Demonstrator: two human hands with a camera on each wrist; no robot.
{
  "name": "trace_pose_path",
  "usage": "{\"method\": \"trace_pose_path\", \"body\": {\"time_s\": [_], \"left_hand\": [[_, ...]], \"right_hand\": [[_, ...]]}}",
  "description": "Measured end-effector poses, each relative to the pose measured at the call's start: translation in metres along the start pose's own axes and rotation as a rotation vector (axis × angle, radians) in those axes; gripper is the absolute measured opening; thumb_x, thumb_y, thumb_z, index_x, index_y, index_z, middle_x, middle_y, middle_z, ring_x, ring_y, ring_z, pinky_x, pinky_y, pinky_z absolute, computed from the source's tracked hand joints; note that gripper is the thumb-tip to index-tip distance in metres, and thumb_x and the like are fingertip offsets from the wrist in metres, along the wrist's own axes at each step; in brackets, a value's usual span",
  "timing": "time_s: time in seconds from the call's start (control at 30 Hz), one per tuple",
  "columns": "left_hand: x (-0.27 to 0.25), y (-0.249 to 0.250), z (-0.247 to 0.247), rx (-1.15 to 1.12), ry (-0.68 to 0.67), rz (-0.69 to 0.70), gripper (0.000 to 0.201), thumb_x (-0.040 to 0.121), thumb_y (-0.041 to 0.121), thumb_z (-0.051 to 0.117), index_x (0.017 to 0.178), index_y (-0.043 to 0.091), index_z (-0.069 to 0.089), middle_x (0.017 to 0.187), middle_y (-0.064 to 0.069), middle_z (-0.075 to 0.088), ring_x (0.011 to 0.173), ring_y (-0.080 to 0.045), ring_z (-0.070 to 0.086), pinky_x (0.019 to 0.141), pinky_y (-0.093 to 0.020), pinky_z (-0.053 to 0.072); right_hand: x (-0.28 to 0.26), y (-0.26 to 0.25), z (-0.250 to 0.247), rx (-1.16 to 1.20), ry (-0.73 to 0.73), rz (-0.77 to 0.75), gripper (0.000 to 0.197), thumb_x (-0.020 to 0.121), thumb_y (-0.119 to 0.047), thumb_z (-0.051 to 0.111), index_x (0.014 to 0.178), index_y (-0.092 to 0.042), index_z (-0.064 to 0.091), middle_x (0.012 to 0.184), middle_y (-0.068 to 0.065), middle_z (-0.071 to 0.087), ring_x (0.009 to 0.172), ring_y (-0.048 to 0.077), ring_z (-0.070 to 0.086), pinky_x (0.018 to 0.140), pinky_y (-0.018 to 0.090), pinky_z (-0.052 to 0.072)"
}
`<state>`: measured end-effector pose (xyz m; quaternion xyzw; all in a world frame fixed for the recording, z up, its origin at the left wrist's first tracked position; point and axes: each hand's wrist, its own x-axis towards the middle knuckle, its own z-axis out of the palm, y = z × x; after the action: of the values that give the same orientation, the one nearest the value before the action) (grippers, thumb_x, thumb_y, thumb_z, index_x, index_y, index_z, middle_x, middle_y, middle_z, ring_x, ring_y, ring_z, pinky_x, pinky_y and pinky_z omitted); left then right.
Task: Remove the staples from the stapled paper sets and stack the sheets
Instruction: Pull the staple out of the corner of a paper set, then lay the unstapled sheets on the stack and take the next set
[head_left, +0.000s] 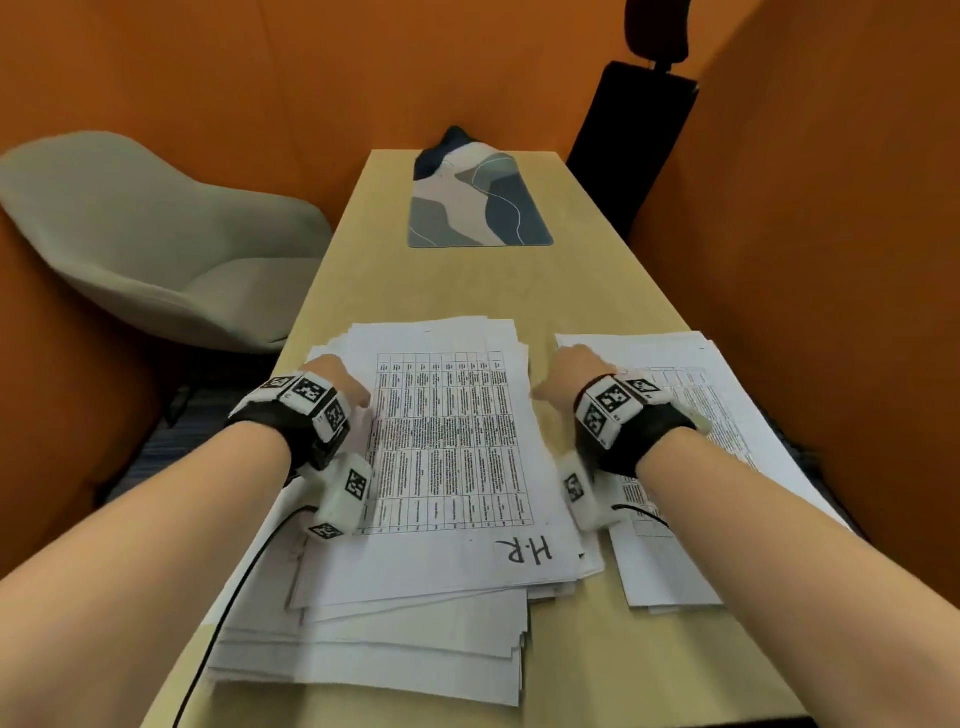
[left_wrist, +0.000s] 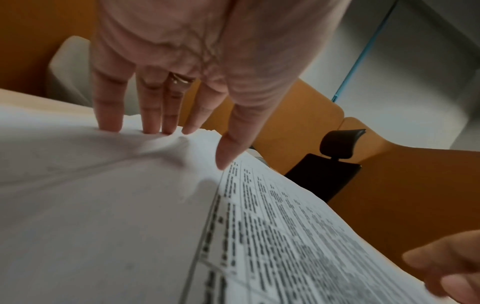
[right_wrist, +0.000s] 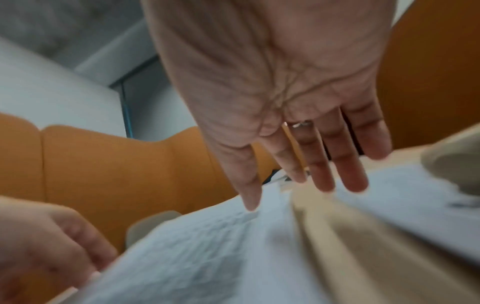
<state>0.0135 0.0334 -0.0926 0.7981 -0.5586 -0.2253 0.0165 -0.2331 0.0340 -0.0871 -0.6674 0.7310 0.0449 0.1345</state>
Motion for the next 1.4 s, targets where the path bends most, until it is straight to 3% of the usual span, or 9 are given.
{"method": "trace_pose_path", "body": {"time_s": [0.07, 0.17, 0.4, 0.6, 0.77, 0.87, 0.97, 1.07, 1.4], "left_hand": [[0.006, -0.005, -0.001, 0.000, -0.005, 0.005, 0.020, 0.080, 0.020, 0.069, 0.086, 0.003, 0.063, 0.088, -0.011, 0.058, 0.080, -0.025, 0.053, 0.071, -0.028, 0.042], [0.015, -0.011, -0.001, -0.046, -0.010, 0.003, 0.024, 0.076, 0.023, 0.074, 0.085, 0.003, 0.063, 0.096, -0.015, 0.065, 0.089, -0.029, 0.061, 0.079, -0.033, 0.049], [0.014, -0.017, 0.001, -0.210, -0.001, -0.036, 0.045, 0.080, 0.023, 0.071, 0.115, -0.003, 0.058, 0.119, -0.016, 0.060, 0.110, -0.032, 0.056, 0.091, -0.035, 0.044], [0.012, -0.013, 0.000, -0.164, 0.004, 0.010, 0.034, 0.084, 0.035, 0.065, 0.097, 0.004, 0.061, 0.107, -0.014, 0.062, 0.097, -0.029, 0.056, 0.079, -0.030, 0.043], [0.004, -0.007, 0.004, -0.147, 0.143, 0.051, 0.043, 0.086, 0.034, 0.061, 0.124, 0.016, 0.055, 0.137, -0.018, 0.040, 0.126, -0.030, 0.039, 0.101, -0.035, 0.038], [0.005, -0.010, 0.003, -0.296, 0.153, 0.104, 0.045, 0.089, 0.024, 0.059, 0.130, 0.008, 0.049, 0.135, -0.019, 0.045, 0.117, -0.032, 0.049, 0.093, -0.035, 0.041], [0.001, -0.013, -0.001, -0.427, 0.149, 0.140, 0.047, 0.094, 0.020, 0.053, 0.135, 0.002, 0.041, 0.137, -0.018, 0.045, 0.120, -0.034, 0.047, 0.093, -0.035, 0.039], [-0.002, -0.017, 0.000, -0.653, 0.124, 0.205, 0.042, 0.094, 0.016, 0.052, 0.132, 0.001, 0.042, 0.137, -0.016, 0.047, 0.122, -0.033, 0.048, 0.102, -0.039, 0.038], [-0.028, -0.024, -0.010, -1.003, 0.081, 0.258, 0.040, 0.091, 0.007, 0.052, 0.130, 0.009, 0.045, 0.127, -0.010, 0.056, 0.118, -0.028, 0.053, 0.104, -0.044, 0.038]], "right_hand": [[0.000, -0.022, 0.004, 0.072, -0.134, -0.080, 0.032, 0.092, -0.031, 0.056, 0.073, -0.006, 0.049, 0.075, 0.005, 0.052, 0.076, 0.021, 0.056, 0.064, 0.026, 0.044], [0.004, -0.031, 0.012, 0.044, -0.165, -0.081, 0.043, 0.090, -0.032, 0.060, 0.061, -0.009, 0.038, 0.062, 0.001, 0.042, 0.054, 0.012, 0.041, 0.049, 0.020, 0.035], [0.008, -0.026, 0.008, 0.213, -0.101, 0.039, 0.041, 0.077, -0.027, 0.075, 0.065, -0.007, 0.042, 0.074, 0.008, 0.056, 0.063, 0.022, 0.054, 0.053, 0.022, 0.041], [0.009, -0.028, 0.005, 0.328, -0.070, 0.051, 0.038, 0.071, -0.018, 0.080, 0.072, -0.008, 0.044, 0.095, 0.015, 0.061, 0.086, 0.027, 0.061, 0.075, 0.035, 0.052], [0.004, -0.025, 0.004, 0.262, -0.025, 0.033, 0.036, 0.077, -0.017, 0.075, 0.064, -0.010, 0.043, 0.079, 0.008, 0.058, 0.089, 0.026, 0.063, 0.062, 0.026, 0.046], [0.001, -0.022, 0.002, 0.273, -0.022, 0.037, 0.018, 0.086, -0.017, 0.065, 0.097, -0.004, 0.059, 0.095, 0.010, 0.060, 0.097, 0.027, 0.060, 0.060, 0.025, 0.042], [-0.001, -0.020, 0.003, 0.402, -0.045, 0.036, 0.055, 0.093, -0.028, 0.056, 0.137, 0.000, 0.036, 0.135, 0.016, 0.048, 0.122, 0.030, 0.048, 0.089, 0.029, 0.041], [-0.003, -0.019, 0.002, 0.599, -0.013, -0.024, 0.070, 0.093, -0.030, 0.055, 0.146, -0.003, 0.019, 0.148, 0.015, 0.033, 0.132, 0.031, 0.038, 0.101, 0.033, 0.035], [-0.022, -0.011, -0.019, 1.190, -0.080, -0.101, 0.037, 0.093, 0.003, 0.047, 0.129, -0.003, 0.049, 0.097, 0.009, 0.064, 0.077, 0.020, 0.061, 0.073, 0.035, 0.052]]}}
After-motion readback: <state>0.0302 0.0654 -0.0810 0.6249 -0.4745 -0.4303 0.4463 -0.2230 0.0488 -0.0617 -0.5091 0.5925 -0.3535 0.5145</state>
